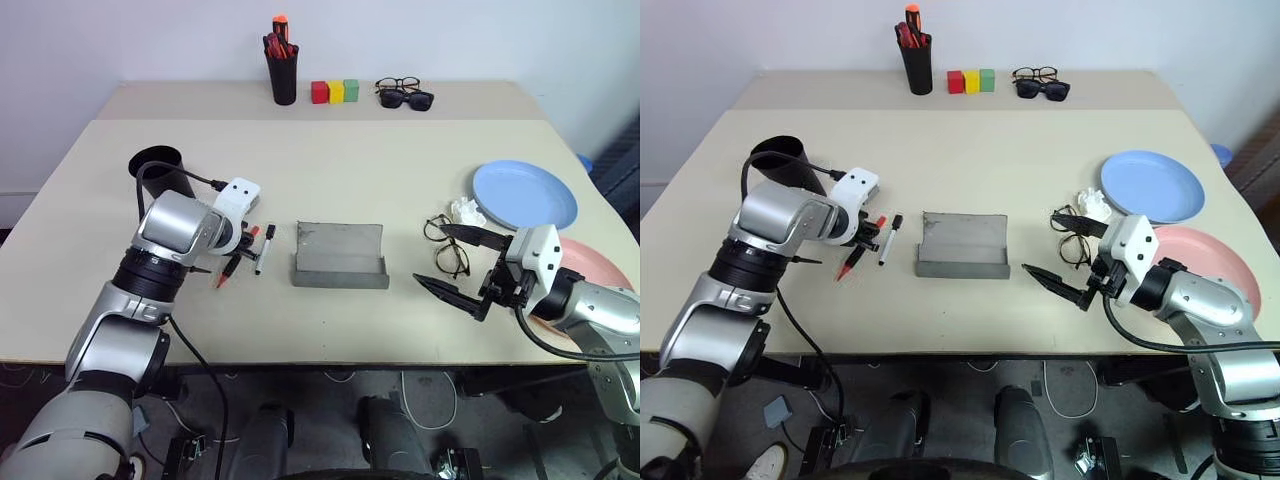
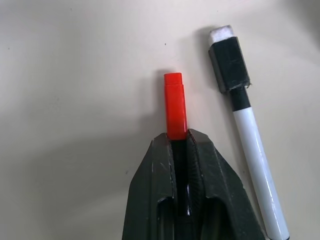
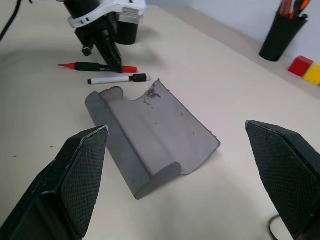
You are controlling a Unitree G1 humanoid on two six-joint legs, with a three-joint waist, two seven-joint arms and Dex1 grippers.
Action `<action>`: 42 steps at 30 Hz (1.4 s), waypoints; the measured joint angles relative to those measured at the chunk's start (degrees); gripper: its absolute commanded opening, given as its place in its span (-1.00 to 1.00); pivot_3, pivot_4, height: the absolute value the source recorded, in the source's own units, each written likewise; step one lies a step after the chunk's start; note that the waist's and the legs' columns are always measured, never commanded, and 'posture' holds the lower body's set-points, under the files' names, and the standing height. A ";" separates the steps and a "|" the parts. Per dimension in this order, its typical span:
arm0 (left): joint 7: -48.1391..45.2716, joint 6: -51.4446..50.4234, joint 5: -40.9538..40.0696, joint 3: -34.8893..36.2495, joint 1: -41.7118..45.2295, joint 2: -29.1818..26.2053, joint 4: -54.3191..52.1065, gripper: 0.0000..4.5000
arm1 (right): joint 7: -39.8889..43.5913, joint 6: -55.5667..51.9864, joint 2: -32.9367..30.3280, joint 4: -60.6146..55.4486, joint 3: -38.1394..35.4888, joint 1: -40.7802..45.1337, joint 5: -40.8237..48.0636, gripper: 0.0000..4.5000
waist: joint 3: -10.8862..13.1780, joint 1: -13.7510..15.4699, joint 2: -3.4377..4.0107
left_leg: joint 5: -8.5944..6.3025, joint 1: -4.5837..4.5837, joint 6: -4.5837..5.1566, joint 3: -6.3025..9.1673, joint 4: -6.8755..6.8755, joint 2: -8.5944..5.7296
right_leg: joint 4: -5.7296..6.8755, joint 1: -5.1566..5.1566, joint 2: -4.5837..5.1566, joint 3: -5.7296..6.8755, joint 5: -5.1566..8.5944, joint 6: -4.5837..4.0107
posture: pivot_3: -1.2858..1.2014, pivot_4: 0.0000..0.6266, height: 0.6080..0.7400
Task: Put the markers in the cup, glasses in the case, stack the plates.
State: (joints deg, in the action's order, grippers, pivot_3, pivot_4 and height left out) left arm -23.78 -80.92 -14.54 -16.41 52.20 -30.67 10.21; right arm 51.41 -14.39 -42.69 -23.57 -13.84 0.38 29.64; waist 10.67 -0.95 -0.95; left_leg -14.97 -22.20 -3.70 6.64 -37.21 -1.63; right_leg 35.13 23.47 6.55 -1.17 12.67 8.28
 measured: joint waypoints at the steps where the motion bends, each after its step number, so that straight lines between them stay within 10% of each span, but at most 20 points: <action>1: -0.01 -0.34 0.02 0.00 -0.01 0.00 -0.28 -0.98 | -0.02 -0.02 0.00 0.00 0.00 -0.03 0.00 1.00 | 0.00 -0.02 0.00 | 0.00 0.00 0.00 0.00 0.00 0.00 | 0.00 0.00 0.00 -0.01 0.00 0.00 | 0.03 -0.52 1.00; 12: 1.60 -0.22 -0.59 7.45 -4.09 1.51 -14.64 -0.98 | 0.09 0.07 0.00 1.60 0.02 2.00 -0.08 1.00 | 0.08 0.17 -0.04 | 0.00 -0.06 -0.01 0.00 0.00 0.00 | -0.03 0.02 0.01 -0.02 -0.06 -0.11 | 0.03 -0.52 1.00; 18: 11.35 27.48 3.16 18.51 -6.52 8.49 -26.15 -0.98 | -0.87 0.26 1.36 5.75 0.12 7.21 -0.10 1.00 | 0.08 0.24 -0.04 | 0.02 0.00 -0.05 -0.04 0.05 0.00 | -0.09 -0.01 0.02 -0.08 -0.10 -0.15 | 0.03 -0.52 1.00; 25: 27.27 55.30 16.22 23.93 -10.11 7.84 -15.14 -0.98 | -0.01 0.68 7.17 9.25 1.91 12.96 2.91 1.00 | 0.10 0.26 -0.04 | 0.06 0.03 -0.10 -0.05 -0.02 -0.03 | -0.07 -0.05 0.00 -0.11 -0.14 -0.19 | 0.03 -0.52 1.00; 42: 39.51 74.38 23.91 25.14 -10.19 9.33 0.66 -0.98 | 5.11 2.88 12.57 14.87 7.08 22.27 4.10 1.00 | 0.12 0.28 -0.07 | 0.07 0.00 -0.10 -0.01 0.03 -0.03 | -0.02 0.00 0.00 -0.06 -0.15 -0.17 | 0.03 -0.52 1.00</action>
State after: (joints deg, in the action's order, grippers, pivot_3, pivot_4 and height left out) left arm 15.73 -6.54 9.37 8.73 42.01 -21.34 10.86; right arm 56.52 -11.51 -30.13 -8.71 -6.76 22.65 33.74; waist 10.79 -0.67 -1.02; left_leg -14.91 -22.19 -3.80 6.63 -37.18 -1.66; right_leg 35.11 23.46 6.54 -1.22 12.52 8.12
